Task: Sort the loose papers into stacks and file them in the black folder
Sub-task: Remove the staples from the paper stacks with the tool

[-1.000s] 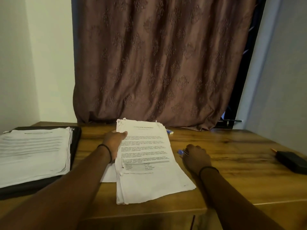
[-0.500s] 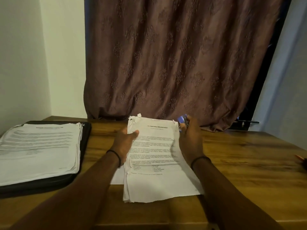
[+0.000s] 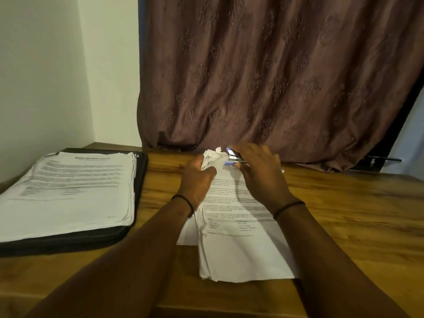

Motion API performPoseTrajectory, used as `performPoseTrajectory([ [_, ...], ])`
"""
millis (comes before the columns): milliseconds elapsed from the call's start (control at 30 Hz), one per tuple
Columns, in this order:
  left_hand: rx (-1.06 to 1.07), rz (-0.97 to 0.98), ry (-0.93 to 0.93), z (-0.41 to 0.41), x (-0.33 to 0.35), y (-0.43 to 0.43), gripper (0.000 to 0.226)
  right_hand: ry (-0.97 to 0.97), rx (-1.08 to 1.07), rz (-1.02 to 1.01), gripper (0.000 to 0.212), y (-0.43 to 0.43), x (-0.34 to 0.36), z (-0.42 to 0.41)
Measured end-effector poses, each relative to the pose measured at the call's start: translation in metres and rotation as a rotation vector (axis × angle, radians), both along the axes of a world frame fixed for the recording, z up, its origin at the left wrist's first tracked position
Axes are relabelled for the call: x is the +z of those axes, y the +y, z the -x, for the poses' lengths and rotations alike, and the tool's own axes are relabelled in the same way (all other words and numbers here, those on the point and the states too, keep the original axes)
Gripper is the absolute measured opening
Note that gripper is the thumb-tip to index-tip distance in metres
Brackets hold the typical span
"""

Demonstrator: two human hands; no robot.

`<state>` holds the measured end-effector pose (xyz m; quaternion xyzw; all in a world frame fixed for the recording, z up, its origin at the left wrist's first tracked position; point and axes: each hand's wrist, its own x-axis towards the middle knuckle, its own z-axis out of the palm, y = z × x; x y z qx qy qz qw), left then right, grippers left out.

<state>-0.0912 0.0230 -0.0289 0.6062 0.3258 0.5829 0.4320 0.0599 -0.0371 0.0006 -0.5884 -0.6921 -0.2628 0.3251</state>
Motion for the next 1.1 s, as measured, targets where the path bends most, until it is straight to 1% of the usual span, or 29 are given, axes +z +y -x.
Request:
performPoseTrajectory([
  [133, 0.022, -0.208, 0.095, 0.003, -0.003, -0.002, 0.025, 0.003, -0.032, 0.008, 0.042, -0.009, 0.000, -0.001],
  [167, 0.032, -0.228, 0.107, 0.003, -0.003, -0.002, 0.025, 0.024, -0.034, 0.000, 0.041, -0.010, -0.001, 0.000],
  [233, 0.036, -0.229, 0.094, 0.004, -0.003, -0.001, 0.024, 0.096, -0.029, -0.021, 0.040, -0.013, -0.002, 0.002],
  [367, 0.030, -0.232, 0.076, 0.005, -0.004, -0.002, 0.019, 0.241, -0.011, -0.044, 0.046, -0.014, -0.005, 0.004],
  [433, 0.027, -0.227, 0.056, 0.005, -0.004, -0.003, 0.018, 0.335, 0.012, -0.058, 0.040, -0.014, -0.006, 0.004],
  [533, 0.019, -0.233, 0.032, 0.006, -0.003, -0.004, 0.017, 0.519, 0.055, -0.140, 0.019, -0.018, -0.007, 0.006],
  [567, 0.015, -0.239, 0.027, 0.006, -0.003, -0.004, 0.017, 0.570, 0.036, -0.171, 0.016, -0.019, -0.006, 0.006],
  [633, 0.017, -0.258, 0.030, 0.007, -0.002, -0.003, 0.017, 0.622, -0.010, -0.229, 0.019, -0.020, -0.003, 0.003],
  [667, 0.018, -0.269, 0.032, 0.006, -0.002, -0.003, 0.018, 0.630, -0.012, -0.240, 0.020, -0.021, -0.003, 0.001],
  [700, 0.015, -0.280, 0.034, 0.006, -0.001, -0.004, 0.019, 0.630, -0.006, -0.231, 0.026, -0.023, -0.001, 0.001],
  [733, 0.014, -0.289, 0.039, 0.006, -0.001, -0.004, 0.019, 0.614, -0.003, -0.198, 0.038, -0.024, -0.001, 0.001],
  [800, 0.011, -0.305, 0.044, 0.005, 0.000, -0.005, 0.020, 0.515, 0.013, -0.089, 0.062, -0.026, -0.001, 0.005],
  [867, 0.009, -0.310, 0.044, 0.004, 0.000, -0.006, 0.019, 0.380, 0.002, 0.032, 0.074, -0.026, -0.001, 0.012],
  [900, 0.006, -0.306, 0.040, 0.004, 0.000, -0.007, 0.018, 0.330, -0.002, 0.079, 0.073, -0.026, 0.000, 0.014],
  [967, 0.015, -0.304, 0.041, 0.004, 0.000, -0.006, 0.015, 0.277, -0.010, 0.123, 0.058, -0.024, -0.001, 0.016],
  [1033, 0.025, -0.295, 0.042, 0.004, 0.000, -0.007, 0.012, 0.281, 0.004, 0.109, 0.046, -0.021, -0.003, 0.015],
  [1100, 0.035, -0.289, 0.052, 0.004, -0.001, -0.006, 0.009, 0.267, 0.024, 0.093, 0.043, -0.020, -0.005, 0.013],
])
